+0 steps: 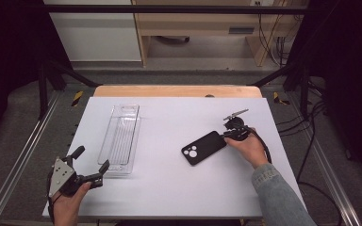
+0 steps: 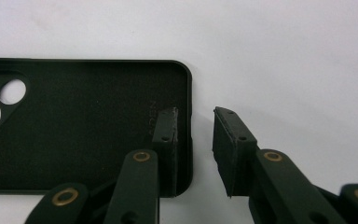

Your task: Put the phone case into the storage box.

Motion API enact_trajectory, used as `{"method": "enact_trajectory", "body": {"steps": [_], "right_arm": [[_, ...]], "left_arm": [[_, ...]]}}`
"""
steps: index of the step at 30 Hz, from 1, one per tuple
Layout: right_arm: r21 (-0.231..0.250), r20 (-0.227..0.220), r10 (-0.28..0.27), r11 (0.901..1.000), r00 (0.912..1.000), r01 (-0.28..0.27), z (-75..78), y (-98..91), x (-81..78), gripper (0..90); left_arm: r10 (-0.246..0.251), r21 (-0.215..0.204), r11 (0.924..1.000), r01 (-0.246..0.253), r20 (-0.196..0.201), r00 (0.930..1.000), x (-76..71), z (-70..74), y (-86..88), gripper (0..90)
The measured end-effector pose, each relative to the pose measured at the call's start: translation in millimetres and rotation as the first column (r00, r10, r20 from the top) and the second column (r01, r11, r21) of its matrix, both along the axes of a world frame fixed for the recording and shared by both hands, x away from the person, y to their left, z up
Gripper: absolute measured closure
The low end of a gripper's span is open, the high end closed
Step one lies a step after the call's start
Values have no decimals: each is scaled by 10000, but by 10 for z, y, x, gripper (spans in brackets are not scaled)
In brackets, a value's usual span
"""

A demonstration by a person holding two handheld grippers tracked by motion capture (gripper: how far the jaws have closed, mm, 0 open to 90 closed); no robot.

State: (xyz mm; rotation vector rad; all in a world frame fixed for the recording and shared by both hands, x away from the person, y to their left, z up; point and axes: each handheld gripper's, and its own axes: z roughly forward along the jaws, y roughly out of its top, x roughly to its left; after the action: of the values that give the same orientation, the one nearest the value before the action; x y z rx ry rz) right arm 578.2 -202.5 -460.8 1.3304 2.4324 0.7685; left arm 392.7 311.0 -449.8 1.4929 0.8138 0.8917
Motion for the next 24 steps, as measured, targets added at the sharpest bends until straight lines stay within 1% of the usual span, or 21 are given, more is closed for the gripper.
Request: {"method": "enact_trajectory", "body": {"steps": [4,6,14,17,24], "right_arm": [[17,-60,0,10000,10000,0,-3,-11,3,736],[72,-205,-10,10000,9998,12,-3,-16,0,750],[88,-210,35,10000,9998,-33,-5,-25,0,777],[170,-227,-42,9998,9997,46,-4,-26,0,781],[320,-365,43,9995,9993,-31,-17,-43,0,801]], "left_arm": [[-9,13,10000,9,4,10000,-1,1,-2,8],[-9,4,10000,9,5,10000,0,1,-4,8],[-4,-2,10000,4,10,10000,-3,3,-3,9],[3,-20,10000,-3,9,10000,-3,4,-2,9],[-7,-12,10000,7,16,10000,-4,5,-4,9]]}}
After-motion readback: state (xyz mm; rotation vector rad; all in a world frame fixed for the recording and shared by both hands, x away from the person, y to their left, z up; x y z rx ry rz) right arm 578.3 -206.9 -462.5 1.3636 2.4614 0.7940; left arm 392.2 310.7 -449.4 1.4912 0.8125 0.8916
